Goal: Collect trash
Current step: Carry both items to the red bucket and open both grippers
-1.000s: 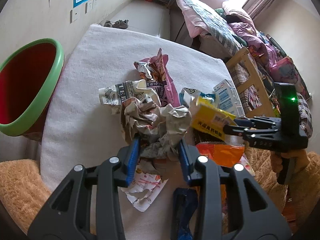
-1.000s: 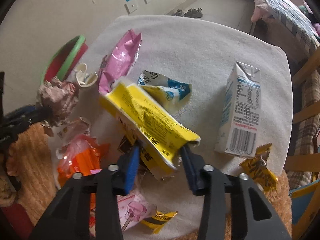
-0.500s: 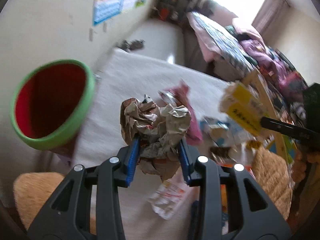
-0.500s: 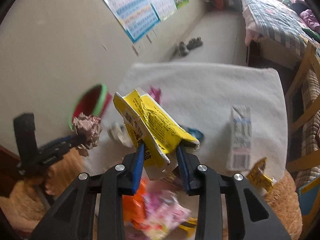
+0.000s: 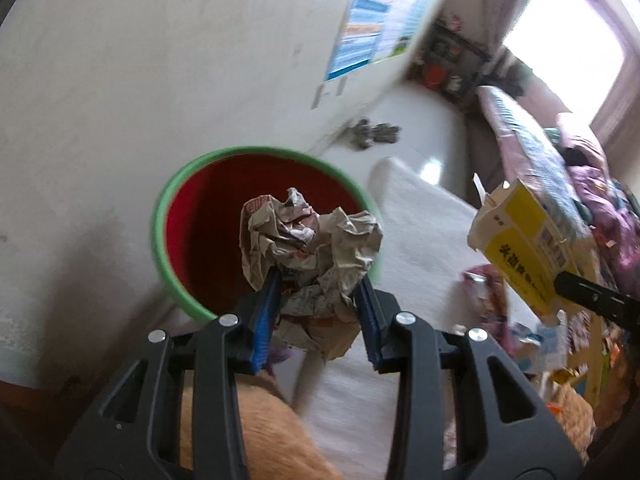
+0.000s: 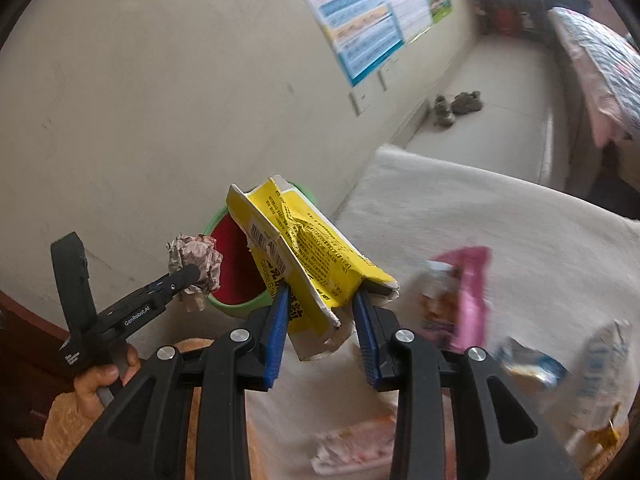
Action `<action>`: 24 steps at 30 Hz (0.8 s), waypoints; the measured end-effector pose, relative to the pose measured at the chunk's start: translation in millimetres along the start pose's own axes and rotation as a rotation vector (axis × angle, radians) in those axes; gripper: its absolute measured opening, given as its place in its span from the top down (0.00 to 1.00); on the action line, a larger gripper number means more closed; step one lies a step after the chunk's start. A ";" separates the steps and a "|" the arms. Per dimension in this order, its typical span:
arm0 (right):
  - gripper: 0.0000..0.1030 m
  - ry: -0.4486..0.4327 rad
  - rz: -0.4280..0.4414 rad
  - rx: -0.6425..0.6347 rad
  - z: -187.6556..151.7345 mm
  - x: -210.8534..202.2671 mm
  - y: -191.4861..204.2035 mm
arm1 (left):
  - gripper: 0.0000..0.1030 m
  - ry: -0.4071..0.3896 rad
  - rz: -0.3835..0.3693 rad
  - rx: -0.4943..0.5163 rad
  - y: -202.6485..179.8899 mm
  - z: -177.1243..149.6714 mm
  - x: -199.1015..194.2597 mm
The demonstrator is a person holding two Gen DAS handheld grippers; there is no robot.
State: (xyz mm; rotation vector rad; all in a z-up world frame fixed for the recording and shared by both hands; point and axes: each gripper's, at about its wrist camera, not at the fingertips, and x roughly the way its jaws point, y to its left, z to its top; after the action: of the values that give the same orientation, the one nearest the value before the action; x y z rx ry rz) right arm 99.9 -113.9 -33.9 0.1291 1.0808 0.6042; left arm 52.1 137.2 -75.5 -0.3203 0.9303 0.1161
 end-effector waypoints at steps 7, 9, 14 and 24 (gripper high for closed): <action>0.69 0.079 -0.097 -0.150 14.8 65.5 46.6 | 0.65 0.054 0.059 -0.075 27.3 0.0 24.6; 0.65 0.094 -0.092 -0.151 15.8 79.5 51.2 | 0.60 0.058 0.066 -0.087 31.0 0.3 29.3; 0.37 0.089 -0.075 -0.131 12.2 87.6 55.0 | 0.31 0.059 0.047 -0.113 37.2 -0.8 35.0; 0.37 0.057 -0.047 -0.089 2.2 51.4 40.3 | 0.31 0.088 0.019 -0.090 32.3 -10.7 39.2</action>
State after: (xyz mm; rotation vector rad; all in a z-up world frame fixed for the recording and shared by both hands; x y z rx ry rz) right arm 102.5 -53.2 -57.9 0.0089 1.1068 0.6157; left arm 59.7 162.9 -120.0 -0.4028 1.0173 0.1624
